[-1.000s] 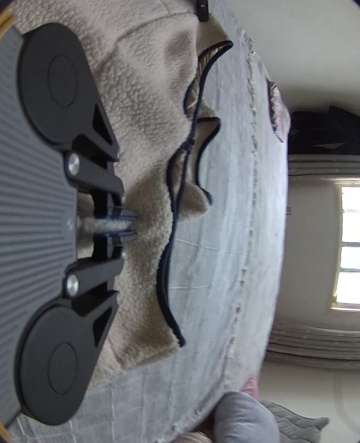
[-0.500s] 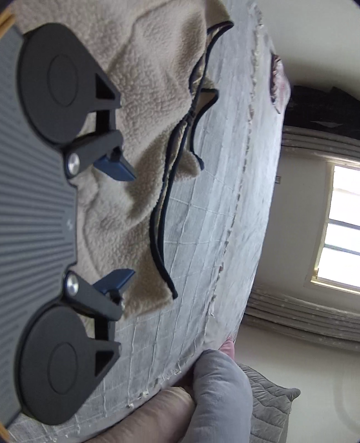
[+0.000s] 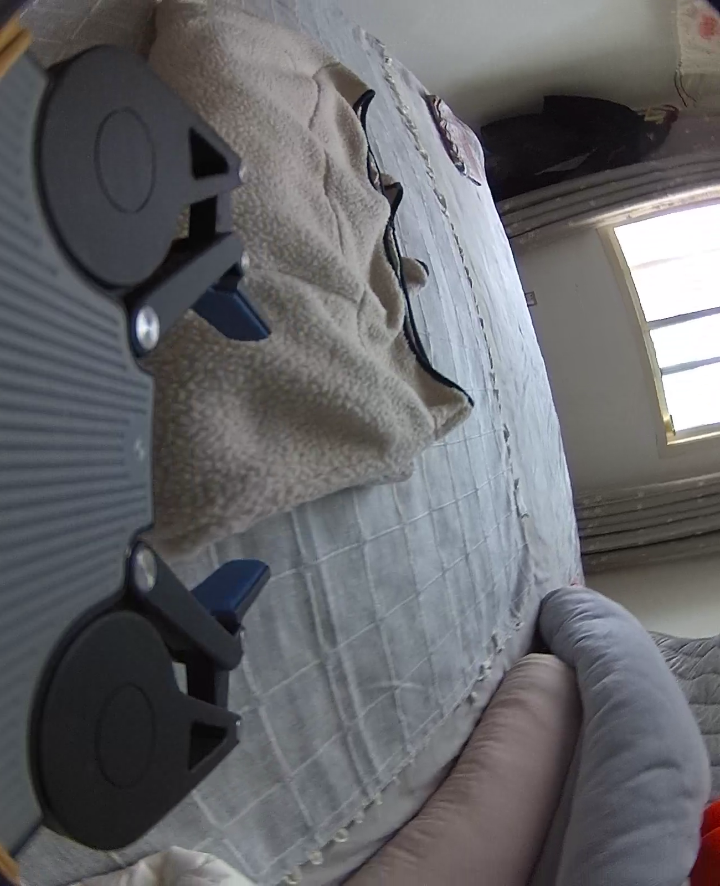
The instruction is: Fold large clothes
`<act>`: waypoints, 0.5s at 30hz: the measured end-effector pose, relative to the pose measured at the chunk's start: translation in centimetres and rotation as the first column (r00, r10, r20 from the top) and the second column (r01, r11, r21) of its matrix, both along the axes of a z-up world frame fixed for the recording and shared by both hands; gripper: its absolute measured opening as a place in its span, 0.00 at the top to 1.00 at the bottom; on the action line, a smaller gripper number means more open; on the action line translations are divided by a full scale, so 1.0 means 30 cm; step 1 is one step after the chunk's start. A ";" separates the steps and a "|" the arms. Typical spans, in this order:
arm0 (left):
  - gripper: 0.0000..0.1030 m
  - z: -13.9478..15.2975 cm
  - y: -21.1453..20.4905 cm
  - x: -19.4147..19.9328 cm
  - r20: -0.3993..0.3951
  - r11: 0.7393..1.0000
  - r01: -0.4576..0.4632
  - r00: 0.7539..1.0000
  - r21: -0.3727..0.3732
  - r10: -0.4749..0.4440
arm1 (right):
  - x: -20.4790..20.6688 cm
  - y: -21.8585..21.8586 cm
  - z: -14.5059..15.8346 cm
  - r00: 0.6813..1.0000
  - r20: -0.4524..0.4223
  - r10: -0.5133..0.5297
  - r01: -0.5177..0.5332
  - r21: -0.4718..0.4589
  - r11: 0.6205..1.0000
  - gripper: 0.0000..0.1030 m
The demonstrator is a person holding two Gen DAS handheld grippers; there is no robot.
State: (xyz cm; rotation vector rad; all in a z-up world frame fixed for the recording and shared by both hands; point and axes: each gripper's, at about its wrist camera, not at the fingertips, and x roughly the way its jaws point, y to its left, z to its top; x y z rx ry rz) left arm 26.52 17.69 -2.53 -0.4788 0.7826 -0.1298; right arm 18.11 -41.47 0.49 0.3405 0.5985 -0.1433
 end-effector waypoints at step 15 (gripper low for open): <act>0.58 -0.201 -0.051 0.066 -0.021 0.890 -0.181 0.982 -0.419 0.190 | 0.100 -0.064 -0.248 0.992 0.001 -0.126 0.105 0.539 0.836 0.32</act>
